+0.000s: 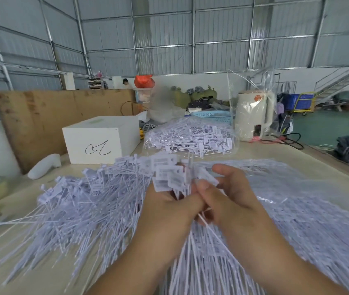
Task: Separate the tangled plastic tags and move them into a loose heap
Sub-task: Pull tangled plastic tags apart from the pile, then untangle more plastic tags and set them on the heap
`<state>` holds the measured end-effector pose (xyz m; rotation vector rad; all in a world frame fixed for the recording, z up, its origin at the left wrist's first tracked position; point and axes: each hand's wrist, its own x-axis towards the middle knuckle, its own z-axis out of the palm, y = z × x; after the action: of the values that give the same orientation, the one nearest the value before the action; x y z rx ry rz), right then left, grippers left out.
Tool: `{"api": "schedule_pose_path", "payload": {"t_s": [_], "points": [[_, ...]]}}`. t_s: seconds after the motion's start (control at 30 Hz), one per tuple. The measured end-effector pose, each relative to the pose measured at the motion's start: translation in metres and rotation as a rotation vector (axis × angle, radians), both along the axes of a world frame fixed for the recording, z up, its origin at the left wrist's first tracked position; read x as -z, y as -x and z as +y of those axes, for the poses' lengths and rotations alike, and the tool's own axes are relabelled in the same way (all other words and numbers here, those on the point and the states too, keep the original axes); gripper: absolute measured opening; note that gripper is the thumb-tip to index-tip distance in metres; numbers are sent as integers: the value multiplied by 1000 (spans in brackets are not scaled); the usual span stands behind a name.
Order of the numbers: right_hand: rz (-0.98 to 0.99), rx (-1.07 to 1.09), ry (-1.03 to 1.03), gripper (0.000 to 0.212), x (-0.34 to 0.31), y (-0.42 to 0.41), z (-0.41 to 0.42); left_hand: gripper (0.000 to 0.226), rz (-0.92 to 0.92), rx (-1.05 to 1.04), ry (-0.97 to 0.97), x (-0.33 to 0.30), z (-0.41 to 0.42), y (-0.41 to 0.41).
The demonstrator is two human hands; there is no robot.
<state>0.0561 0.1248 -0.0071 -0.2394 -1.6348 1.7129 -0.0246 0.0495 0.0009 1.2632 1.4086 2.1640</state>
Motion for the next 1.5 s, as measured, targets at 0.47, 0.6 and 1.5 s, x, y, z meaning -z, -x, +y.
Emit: {"api": "schedule_pose_path", "payload": {"t_s": [0.47, 0.6, 1.5], "points": [[-221, -299, -279, 55, 6, 1, -19, 30, -67, -386, 0, -5, -1, 22], [-352, -215, -312, 50, 5, 0, -11, 26, -124, -182, 14, -2, 3, 24], [-366, -90, -653, 42, 2, -3, -5, 16, -151, -176, 286, -7, -4, 11]]}}
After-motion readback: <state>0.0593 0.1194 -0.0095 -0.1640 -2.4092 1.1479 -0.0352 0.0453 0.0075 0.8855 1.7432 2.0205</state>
